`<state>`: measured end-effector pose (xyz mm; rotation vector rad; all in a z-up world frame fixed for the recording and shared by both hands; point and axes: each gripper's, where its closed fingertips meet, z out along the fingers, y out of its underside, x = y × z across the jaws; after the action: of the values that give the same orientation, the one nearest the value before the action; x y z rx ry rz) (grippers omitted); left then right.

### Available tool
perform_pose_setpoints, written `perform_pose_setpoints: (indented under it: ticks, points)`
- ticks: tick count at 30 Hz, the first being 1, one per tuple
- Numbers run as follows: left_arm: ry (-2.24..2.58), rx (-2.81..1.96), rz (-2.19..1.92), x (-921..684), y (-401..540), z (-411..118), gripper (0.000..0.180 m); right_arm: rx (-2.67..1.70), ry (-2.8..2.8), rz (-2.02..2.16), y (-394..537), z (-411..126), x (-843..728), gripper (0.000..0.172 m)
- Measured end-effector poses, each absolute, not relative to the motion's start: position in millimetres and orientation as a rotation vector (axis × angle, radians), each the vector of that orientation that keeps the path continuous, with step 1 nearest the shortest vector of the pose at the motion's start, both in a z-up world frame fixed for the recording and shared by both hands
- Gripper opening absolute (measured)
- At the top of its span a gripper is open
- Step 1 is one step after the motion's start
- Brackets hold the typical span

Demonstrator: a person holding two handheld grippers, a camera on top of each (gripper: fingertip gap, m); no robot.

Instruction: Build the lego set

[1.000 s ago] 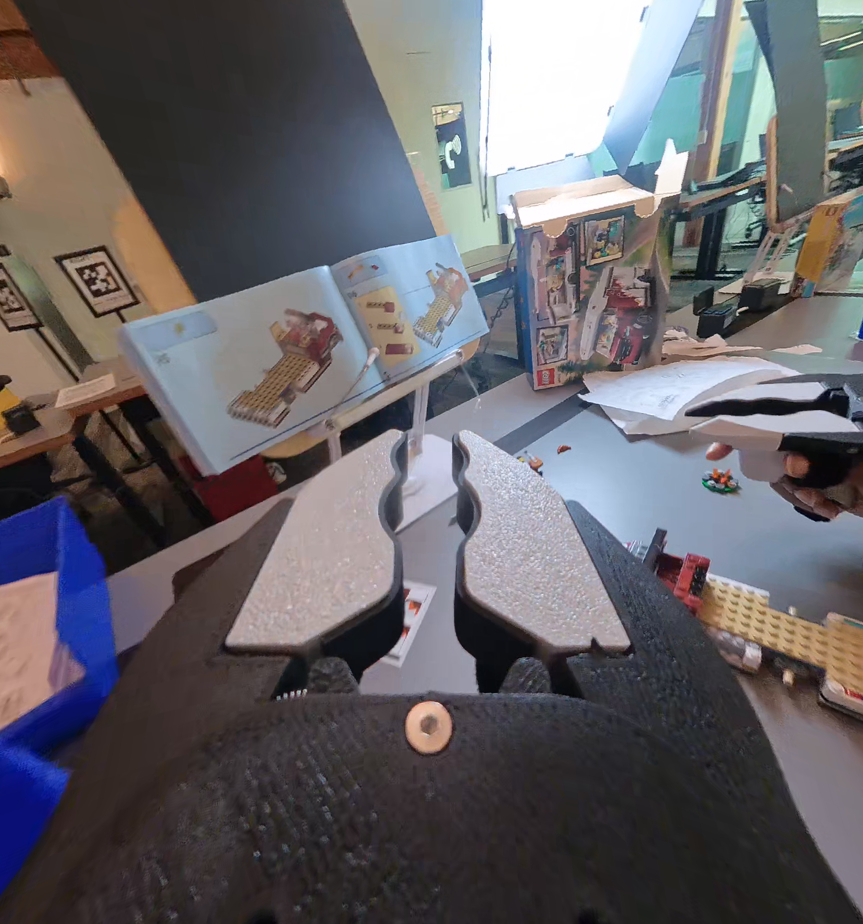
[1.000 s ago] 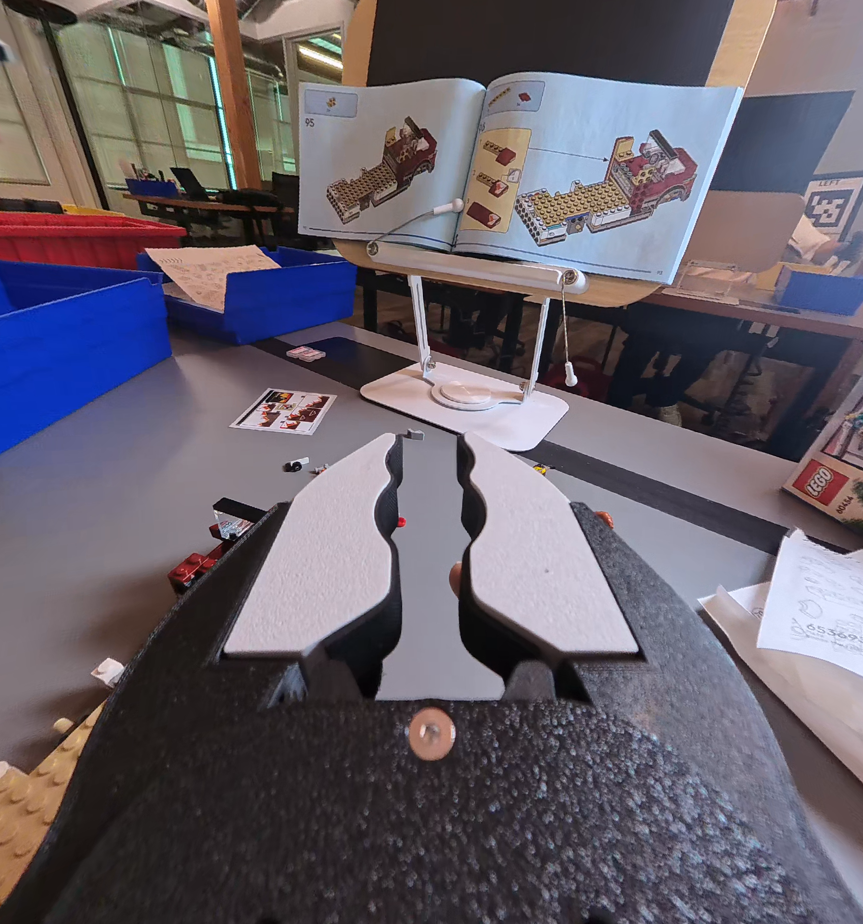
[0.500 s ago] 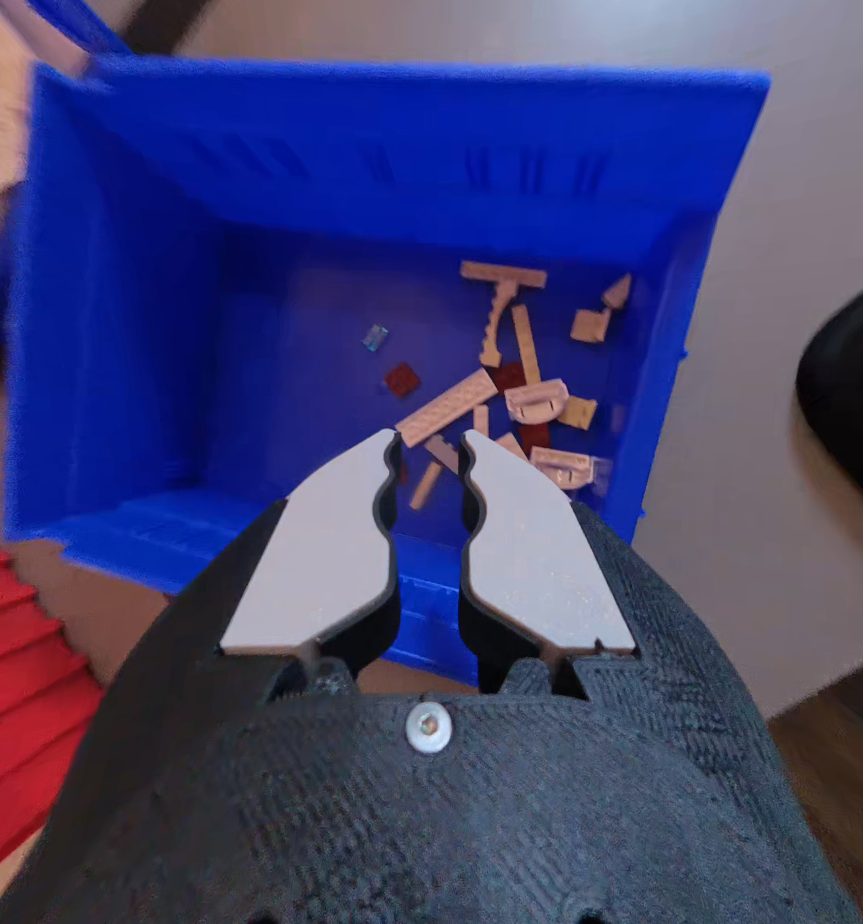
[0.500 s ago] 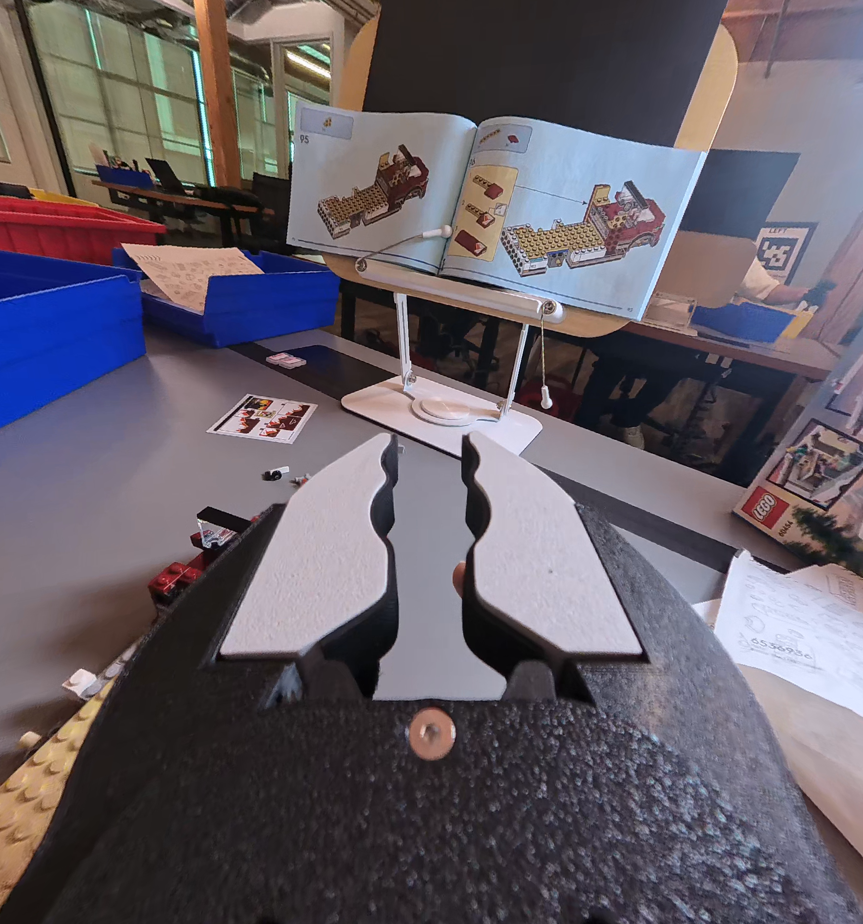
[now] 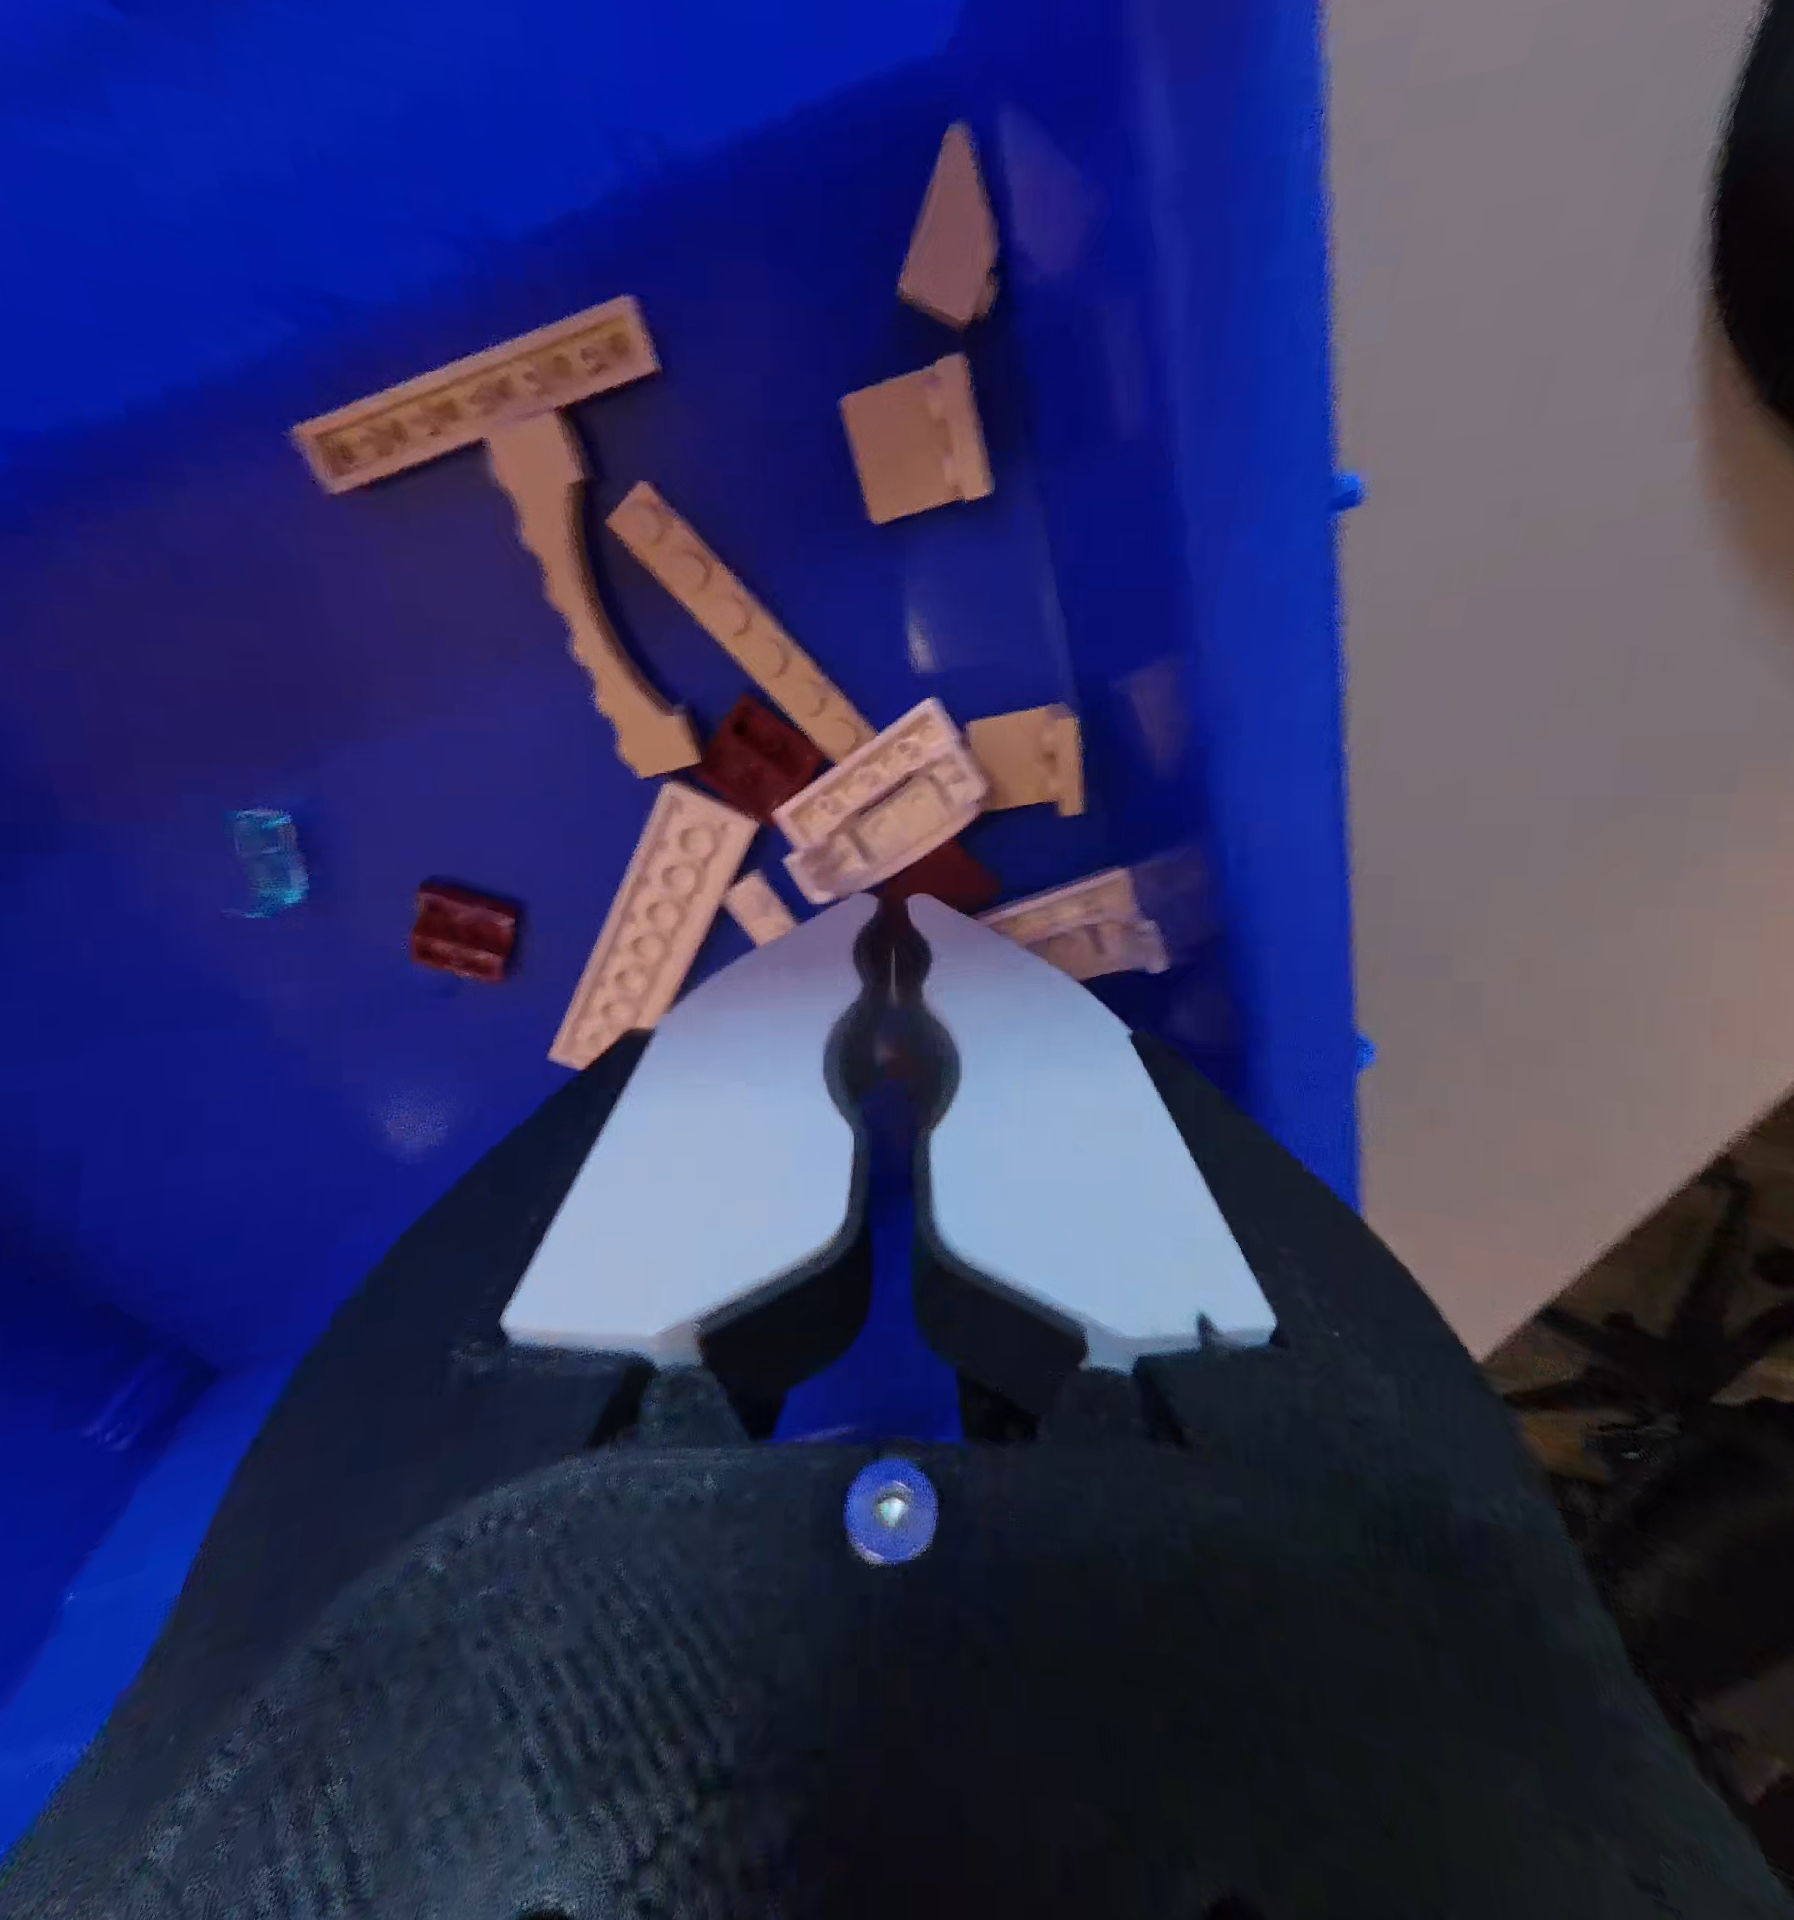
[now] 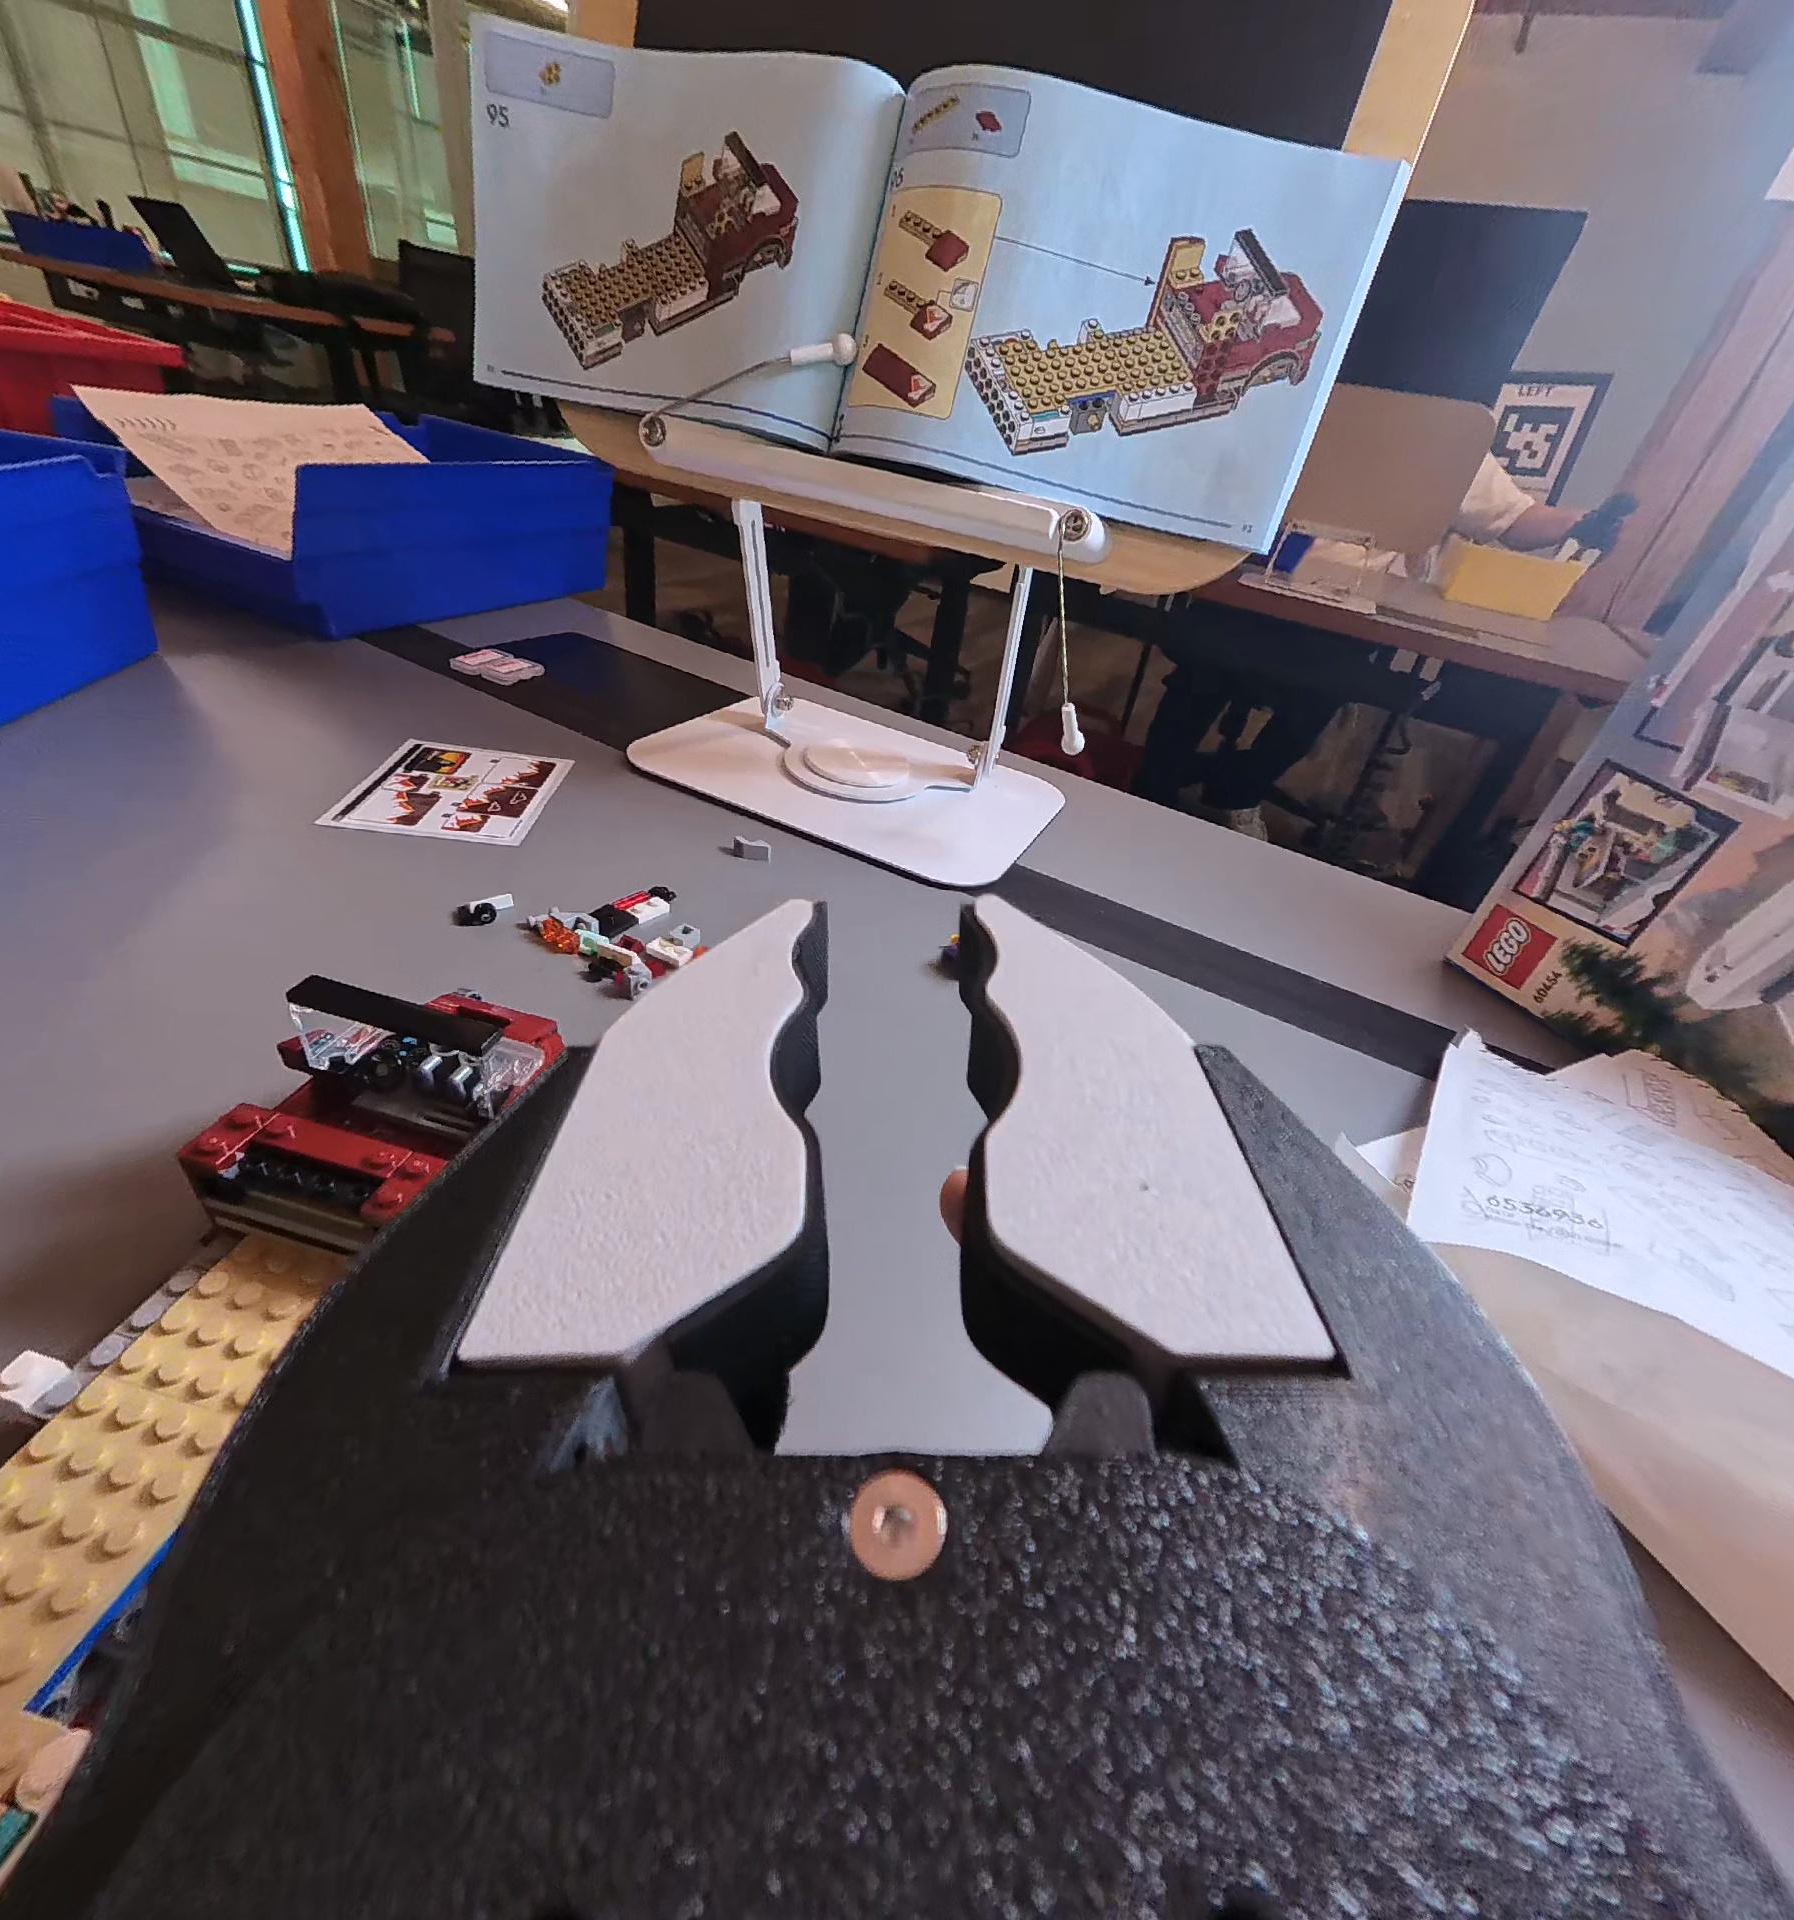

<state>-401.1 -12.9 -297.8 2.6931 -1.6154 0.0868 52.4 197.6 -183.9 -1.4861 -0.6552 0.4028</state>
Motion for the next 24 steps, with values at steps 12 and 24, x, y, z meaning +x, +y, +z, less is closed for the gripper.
perform_pose_setpoints:
  ticks: [12, 24]
  points:
    - [-1.504, 3.101, -0.176, -447, 37, -226, 0.02, -1.506, -0.662, 0.433, 197, -190, 51, 0.024]
    - [-1.944, 2.657, 0.365, -358, 8, -272, 0.03, -1.509, -0.678, 0.432, 196, -193, 49, 0.024]
